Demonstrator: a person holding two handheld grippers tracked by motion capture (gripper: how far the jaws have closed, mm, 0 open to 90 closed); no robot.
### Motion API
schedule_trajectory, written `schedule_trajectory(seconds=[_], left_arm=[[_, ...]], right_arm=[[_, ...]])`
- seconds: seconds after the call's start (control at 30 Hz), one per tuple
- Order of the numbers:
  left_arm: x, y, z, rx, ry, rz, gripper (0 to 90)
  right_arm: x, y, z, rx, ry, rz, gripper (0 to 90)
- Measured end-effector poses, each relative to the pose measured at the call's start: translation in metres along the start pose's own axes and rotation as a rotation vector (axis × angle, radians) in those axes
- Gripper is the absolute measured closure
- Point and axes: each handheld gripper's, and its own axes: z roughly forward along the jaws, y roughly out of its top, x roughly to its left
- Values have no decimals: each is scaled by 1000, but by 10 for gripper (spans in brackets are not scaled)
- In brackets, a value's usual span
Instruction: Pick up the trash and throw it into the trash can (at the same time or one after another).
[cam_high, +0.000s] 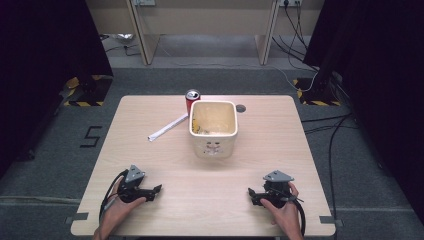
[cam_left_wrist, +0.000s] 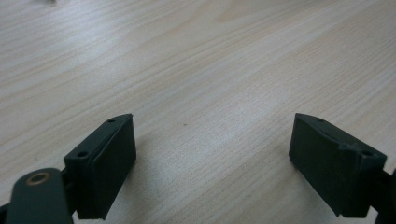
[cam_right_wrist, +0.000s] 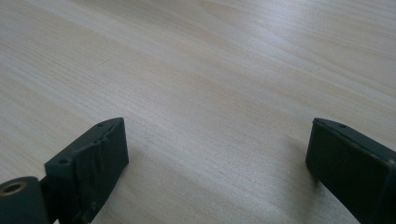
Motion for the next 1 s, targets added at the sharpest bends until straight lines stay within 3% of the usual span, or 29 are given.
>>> schedule_trajectory(seconds=[0.4,0.53,0.83,1.0], left_arm=[[2,1,1,-8,-11,-10,146],[7,3,1,-20,-39,-50,164],[23,19,-5,-62,-15,-66,171],[35,33,2,-66,8,-71,174]], right_arm=[[0,0,0,1,-3,2,51],[0,1,1,4,-4,4,46],[0,0,1,4,-4,3,46],[0,1,1,4,-3,3,46]])
